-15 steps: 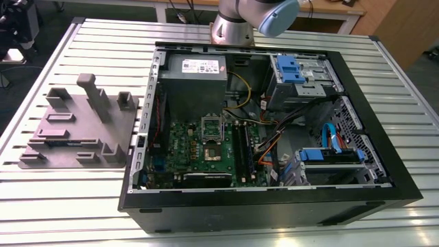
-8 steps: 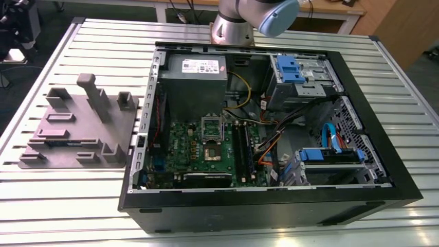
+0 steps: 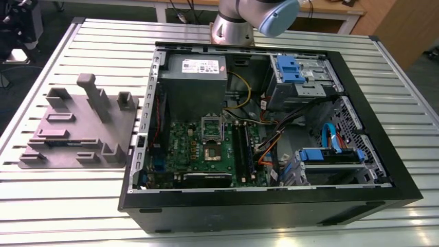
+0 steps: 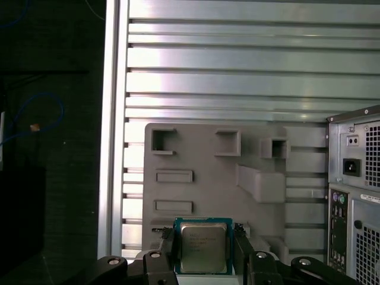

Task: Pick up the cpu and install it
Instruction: 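Pick up the cpu and move it towards the insertion slot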

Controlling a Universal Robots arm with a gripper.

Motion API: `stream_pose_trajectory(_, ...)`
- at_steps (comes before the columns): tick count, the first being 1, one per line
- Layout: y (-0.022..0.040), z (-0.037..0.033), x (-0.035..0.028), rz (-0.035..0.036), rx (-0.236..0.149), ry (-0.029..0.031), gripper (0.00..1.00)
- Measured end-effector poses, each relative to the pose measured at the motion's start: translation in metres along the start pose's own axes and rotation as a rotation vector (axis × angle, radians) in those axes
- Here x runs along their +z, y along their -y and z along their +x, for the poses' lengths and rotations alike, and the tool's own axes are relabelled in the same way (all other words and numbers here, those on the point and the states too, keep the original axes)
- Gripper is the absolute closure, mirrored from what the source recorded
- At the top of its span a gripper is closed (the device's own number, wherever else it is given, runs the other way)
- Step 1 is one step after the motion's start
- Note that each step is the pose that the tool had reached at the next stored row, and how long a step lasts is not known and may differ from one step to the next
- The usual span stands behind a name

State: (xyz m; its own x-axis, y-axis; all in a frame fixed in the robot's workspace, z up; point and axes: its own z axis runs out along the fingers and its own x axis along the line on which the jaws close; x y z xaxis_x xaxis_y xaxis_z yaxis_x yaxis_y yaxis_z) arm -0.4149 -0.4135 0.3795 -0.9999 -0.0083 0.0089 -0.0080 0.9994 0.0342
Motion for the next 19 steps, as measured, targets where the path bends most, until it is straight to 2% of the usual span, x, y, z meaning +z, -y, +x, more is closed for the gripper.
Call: stream_pose_trajectory(19,0.0,-0.0035,-0.0001,0.0001,0.0,-0.0001,0.53)
